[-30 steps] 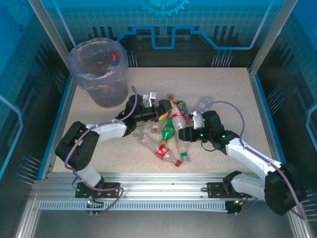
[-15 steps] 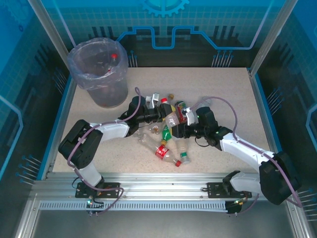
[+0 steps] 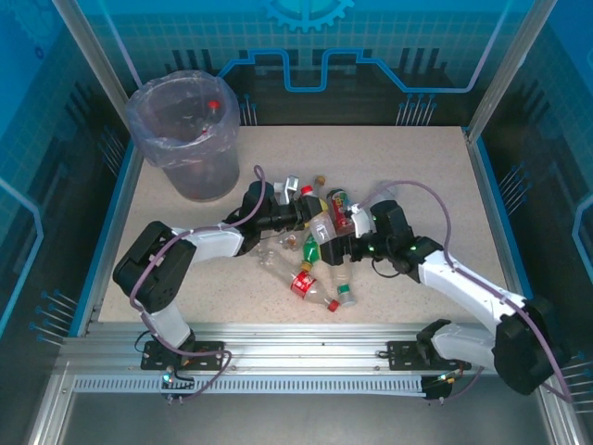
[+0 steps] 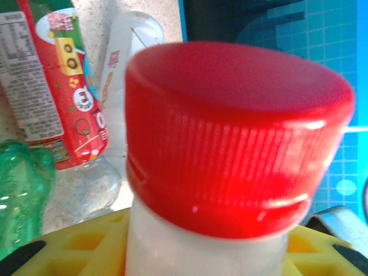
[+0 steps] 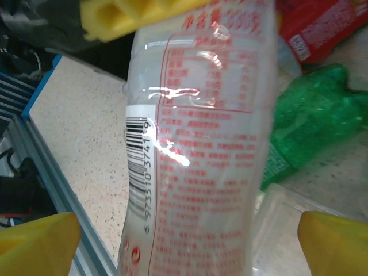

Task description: Put the plastic bottles in the bin

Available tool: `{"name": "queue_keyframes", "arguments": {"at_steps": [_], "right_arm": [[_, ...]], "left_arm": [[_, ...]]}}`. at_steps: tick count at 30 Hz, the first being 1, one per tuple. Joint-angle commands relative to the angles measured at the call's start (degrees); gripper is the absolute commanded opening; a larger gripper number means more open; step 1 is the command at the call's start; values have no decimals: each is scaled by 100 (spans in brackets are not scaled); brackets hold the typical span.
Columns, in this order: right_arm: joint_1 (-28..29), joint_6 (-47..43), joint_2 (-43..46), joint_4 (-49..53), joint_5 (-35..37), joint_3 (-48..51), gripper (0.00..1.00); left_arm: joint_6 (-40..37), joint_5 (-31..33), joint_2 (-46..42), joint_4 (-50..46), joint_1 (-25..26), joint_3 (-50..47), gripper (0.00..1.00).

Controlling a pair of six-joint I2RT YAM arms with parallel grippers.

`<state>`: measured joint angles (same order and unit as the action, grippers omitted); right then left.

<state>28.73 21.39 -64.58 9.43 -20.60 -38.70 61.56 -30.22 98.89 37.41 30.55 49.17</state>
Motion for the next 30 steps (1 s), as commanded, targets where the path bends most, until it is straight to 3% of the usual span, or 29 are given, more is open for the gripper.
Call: {"name": "queue_keyframes", "arguments": {"at_steps": [1, 4, 10, 16, 20, 30], "right_arm": [[-340, -192, 502, 480, 247, -5, 100], [-662, 85, 726, 194, 38, 246, 100], [-699, 331, 865, 270, 515, 427, 100], [-702, 439, 995, 338, 809, 564, 100], [-698, 356, 966, 436, 754, 502, 100], [-427, 168, 811, 613, 1142, 328, 100]], "left_arm": [[-501, 130, -258, -608, -2, 253, 45], [-784, 104, -382, -1138, -94, 587, 44], [-1769, 6, -666, -2623, -610, 1777, 41], [-3068, 701, -1040, -4263, -959, 3305, 37], [-3263, 1007, -1194, -4561, -1392, 3902, 31], [-4264, 2098, -1645, -5605, -2288, 4820, 30]]}}
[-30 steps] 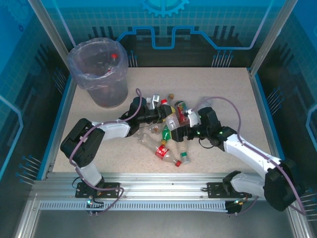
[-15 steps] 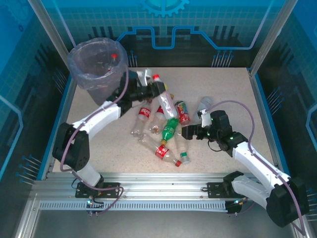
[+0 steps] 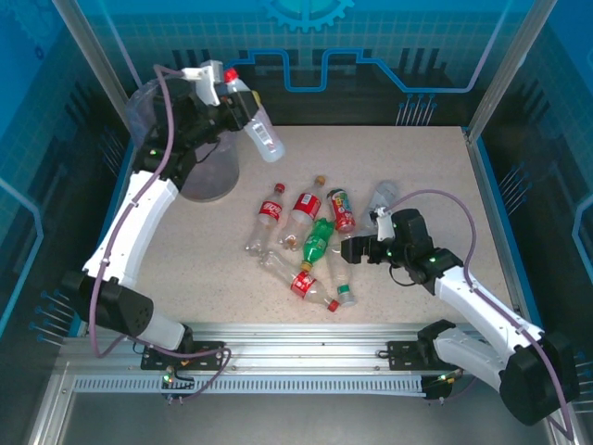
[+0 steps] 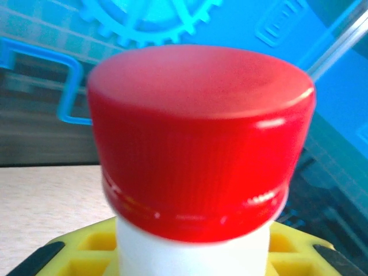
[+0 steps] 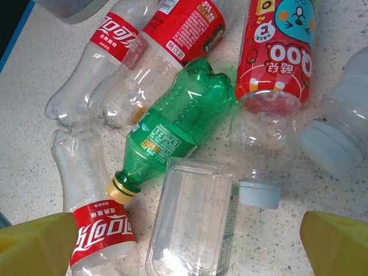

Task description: Put the plastic bottles in the bin

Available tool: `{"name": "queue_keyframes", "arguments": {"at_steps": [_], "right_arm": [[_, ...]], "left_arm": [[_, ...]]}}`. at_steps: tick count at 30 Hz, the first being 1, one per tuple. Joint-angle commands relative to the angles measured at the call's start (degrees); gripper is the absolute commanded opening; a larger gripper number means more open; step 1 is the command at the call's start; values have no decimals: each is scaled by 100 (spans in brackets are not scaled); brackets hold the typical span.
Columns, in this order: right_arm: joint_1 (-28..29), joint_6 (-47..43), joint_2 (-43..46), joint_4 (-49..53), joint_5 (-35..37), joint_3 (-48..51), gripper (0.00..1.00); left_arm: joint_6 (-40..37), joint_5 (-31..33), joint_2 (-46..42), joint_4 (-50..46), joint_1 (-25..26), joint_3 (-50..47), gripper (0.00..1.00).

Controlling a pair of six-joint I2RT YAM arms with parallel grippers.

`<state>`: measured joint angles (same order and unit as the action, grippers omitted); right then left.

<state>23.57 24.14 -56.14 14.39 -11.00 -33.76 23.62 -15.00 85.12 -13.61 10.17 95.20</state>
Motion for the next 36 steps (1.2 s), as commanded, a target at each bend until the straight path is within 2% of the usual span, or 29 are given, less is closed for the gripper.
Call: {"name": "queue_keyframes", "arguments": {"at_steps": [1, 8, 16, 24, 31, 36], "right_arm": [[95, -111, -62, 121, 215, -163, 100], [203, -183, -309, 143, 252, -292, 100], [304, -253, -335, 274, 403, -435, 100], [310, -189, -103, 303, 556, -225, 100], [346, -119, -91, 230, 572, -98, 100], [359, -168, 23, 322, 675, -60, 100]], "left_arm": [[-543, 774, -354, -527, -336, 206, 29], [-510, 1524, -744, 1, -1100, -85, 30], [-669, 2289, 75, 593, -1703, 346, 30], [-1433, 2160, 1463, 177, -1861, 1662, 30], [-2120, 1516, 2823, -1464, -1861, 3304, 31], [-2386, 1089, 3413, -2173, -1848, 3713, 31]]}}
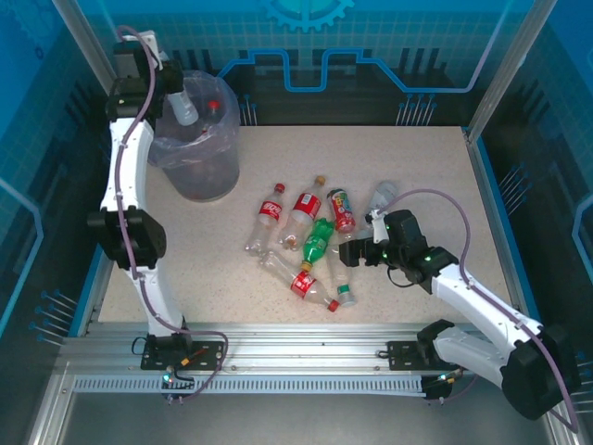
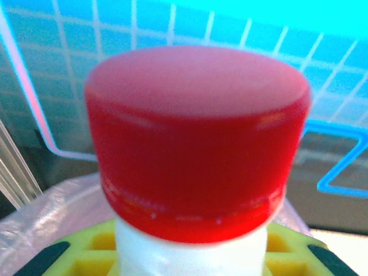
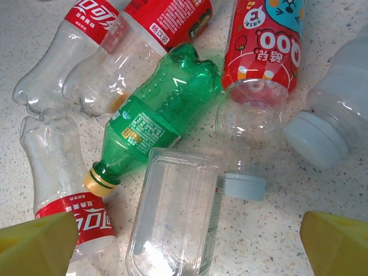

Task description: Put the plastic bottles in the bin

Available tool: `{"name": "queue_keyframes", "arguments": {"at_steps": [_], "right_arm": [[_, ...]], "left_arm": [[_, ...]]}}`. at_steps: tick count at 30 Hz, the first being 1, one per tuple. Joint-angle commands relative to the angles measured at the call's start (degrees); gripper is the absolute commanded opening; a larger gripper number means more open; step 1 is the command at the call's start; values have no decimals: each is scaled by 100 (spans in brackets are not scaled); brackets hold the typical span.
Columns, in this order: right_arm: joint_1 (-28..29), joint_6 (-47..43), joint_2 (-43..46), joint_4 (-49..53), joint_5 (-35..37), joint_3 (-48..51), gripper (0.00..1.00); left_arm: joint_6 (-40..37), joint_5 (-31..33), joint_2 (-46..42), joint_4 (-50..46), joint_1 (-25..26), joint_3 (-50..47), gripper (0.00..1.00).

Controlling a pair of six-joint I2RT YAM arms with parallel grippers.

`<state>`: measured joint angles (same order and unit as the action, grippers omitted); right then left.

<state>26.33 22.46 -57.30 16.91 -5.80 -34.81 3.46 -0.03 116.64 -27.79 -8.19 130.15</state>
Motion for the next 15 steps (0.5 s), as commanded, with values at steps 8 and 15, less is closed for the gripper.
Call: {"name": "queue_keyframes", "arguments": {"at_steps": [8, 15], "right_arm": [[85, -5, 196, 155, 219, 92, 100], [83, 13, 228, 171, 314, 124, 100]], "left_arm": [[-821, -747, 744, -1120, 52, 167, 31], [-1208, -1028, 873, -1251, 80, -215, 31]]}}
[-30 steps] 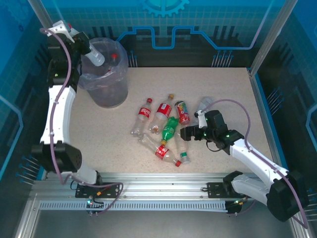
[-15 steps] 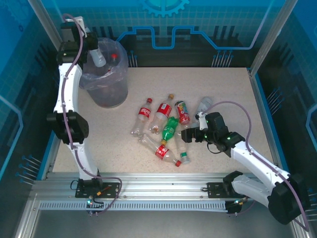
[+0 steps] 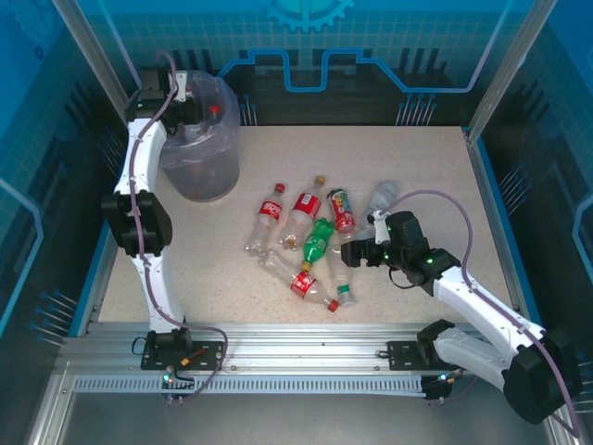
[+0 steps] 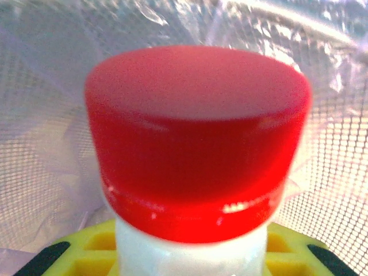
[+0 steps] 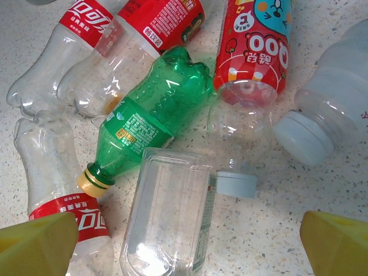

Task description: Put the plastic bottles in the bin

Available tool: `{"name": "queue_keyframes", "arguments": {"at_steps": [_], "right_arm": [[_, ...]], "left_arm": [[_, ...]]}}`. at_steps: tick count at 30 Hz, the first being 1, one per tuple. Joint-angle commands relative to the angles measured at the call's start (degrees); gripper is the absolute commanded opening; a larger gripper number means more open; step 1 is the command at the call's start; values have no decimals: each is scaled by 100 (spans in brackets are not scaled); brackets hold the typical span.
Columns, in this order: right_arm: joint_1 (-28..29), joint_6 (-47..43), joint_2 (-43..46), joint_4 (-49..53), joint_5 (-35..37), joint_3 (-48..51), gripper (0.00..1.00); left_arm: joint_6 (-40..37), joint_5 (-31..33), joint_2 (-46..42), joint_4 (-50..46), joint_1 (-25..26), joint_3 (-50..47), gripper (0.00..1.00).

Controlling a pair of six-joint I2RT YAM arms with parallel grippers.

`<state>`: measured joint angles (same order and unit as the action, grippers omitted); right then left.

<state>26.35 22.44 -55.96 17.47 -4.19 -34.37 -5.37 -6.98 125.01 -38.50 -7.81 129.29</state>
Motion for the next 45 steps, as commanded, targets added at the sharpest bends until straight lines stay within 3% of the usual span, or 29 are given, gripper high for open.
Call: {"name": "queue_keyframes", "arguments": {"at_steps": [1, 20, 23, 26, 35, 45], "right_arm": [[81, 15, 92, 124, 187, 80, 100], [169, 6, 127, 141, 330, 37, 100], [174, 11, 119, 135, 360, 5, 100], [176, 18, 110, 114, 393, -25, 99], [176, 4, 86, 125, 415, -68, 100], [165, 202, -50, 259, 644, -218, 98]], "left_arm": [[-390, -425, 73, -256, 43, -154, 31], [-942, -225, 453, -1013, 34, -224, 38], [-967, -266, 377, -987, 34, -379, 46], [-940, -342, 285, -891, 26, -517, 66], [-953, -195, 106, -860, 26, -487, 99], [-1120, 186, -461, -989, 26, -401, 99]]}}
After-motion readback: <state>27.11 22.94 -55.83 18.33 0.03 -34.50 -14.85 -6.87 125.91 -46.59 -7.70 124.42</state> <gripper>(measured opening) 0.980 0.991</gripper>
